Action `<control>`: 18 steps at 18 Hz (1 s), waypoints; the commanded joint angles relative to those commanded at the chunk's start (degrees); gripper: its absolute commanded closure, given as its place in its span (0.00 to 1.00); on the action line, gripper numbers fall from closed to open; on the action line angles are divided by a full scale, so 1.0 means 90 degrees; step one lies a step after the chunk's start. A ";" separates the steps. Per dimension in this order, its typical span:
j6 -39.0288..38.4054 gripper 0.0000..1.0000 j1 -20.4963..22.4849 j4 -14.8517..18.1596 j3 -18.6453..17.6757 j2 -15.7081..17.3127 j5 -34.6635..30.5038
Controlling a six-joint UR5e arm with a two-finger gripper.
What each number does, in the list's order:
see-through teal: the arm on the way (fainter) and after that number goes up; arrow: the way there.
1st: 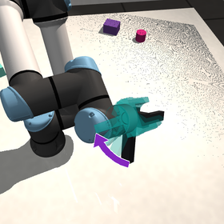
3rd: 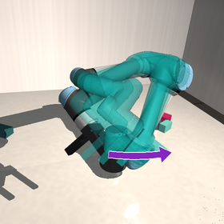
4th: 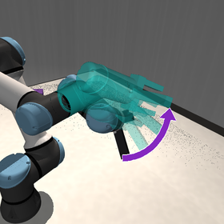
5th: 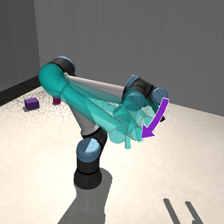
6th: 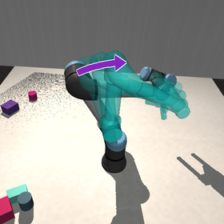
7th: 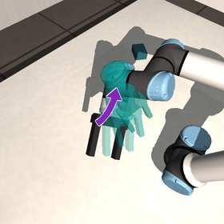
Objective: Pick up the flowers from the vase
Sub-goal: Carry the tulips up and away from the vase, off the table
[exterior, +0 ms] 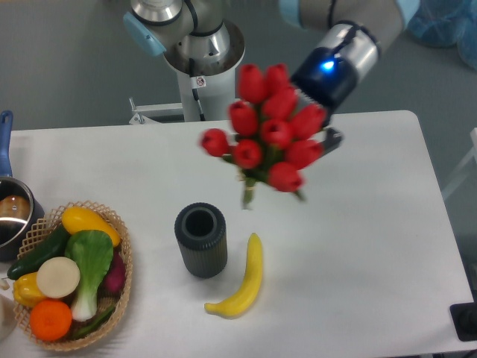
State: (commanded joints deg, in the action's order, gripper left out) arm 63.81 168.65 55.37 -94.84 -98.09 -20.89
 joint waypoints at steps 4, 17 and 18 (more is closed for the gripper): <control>0.0010 0.52 0.0849 -0.0020 -0.0010 0.0019 -0.0627; 0.1016 0.52 0.2111 0.0000 0.0039 -0.0234 -0.2297; 0.1025 0.52 0.2101 0.0010 0.0020 -0.0234 -0.2385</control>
State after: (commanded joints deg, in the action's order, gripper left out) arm 73.04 187.56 55.46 -94.66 -100.20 -42.36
